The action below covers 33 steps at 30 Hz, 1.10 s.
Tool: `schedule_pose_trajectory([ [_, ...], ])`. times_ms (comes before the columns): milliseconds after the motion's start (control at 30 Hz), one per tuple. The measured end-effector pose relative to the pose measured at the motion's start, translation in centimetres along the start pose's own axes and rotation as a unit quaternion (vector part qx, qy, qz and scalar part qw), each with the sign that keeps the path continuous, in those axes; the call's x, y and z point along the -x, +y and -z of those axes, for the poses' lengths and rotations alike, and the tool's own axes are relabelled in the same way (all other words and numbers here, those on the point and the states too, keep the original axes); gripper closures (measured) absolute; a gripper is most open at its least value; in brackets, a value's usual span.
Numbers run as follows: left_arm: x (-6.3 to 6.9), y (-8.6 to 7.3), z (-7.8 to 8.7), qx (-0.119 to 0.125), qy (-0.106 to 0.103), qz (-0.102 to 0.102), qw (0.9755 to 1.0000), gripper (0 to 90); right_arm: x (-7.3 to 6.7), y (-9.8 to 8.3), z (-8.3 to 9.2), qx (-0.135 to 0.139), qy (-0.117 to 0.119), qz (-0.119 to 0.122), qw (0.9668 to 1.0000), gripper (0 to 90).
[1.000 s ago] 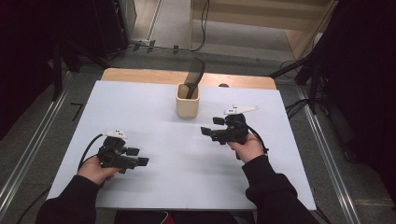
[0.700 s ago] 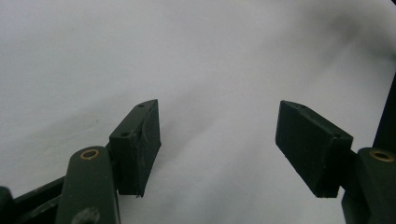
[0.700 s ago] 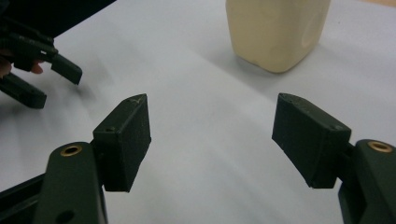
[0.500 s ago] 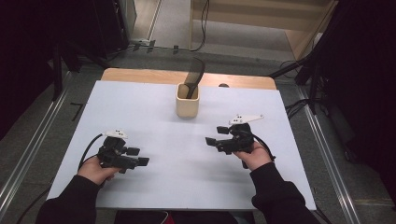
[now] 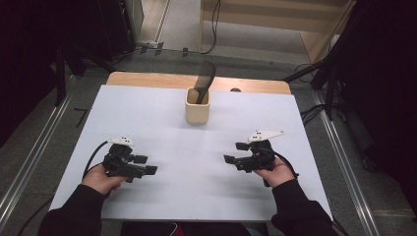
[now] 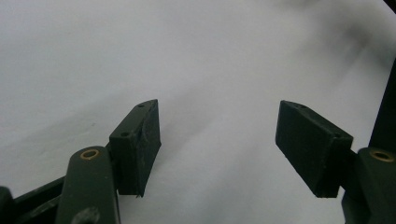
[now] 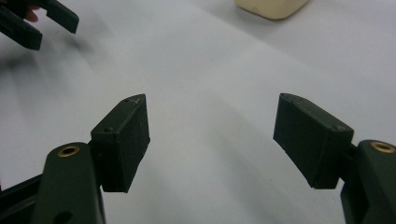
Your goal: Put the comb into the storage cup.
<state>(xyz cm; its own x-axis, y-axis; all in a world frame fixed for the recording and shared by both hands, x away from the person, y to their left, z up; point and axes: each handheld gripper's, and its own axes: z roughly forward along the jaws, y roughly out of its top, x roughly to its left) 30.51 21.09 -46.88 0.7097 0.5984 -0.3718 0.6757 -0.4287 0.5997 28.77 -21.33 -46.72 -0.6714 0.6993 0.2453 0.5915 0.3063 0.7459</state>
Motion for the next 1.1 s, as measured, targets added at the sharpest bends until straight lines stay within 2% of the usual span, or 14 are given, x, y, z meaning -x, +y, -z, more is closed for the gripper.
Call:
schedule_pose_trajectory([
  [300, 0.1, 0.0, 0.0, 0.001, 0.000, 0.000, 1.0000, 31.5, 0.3, -1.5, 1.2, -0.003, -0.007, -0.012, 0.9999, 24.5],
  [533, 0.1, 0.0, 0.1, 0.002, -0.002, 0.000, 1.0000, 31.5, 0.4, -2.3, 1.9, -0.011, -0.006, -0.006, 0.9999, 23.6],
  [1100, 0.2, 0.0, 0.0, 0.004, -0.007, -0.001, 1.0000, 31.5, 1.7, -3.9, 3.8, -0.018, -0.033, -0.018, 0.9991, 23.6],
])
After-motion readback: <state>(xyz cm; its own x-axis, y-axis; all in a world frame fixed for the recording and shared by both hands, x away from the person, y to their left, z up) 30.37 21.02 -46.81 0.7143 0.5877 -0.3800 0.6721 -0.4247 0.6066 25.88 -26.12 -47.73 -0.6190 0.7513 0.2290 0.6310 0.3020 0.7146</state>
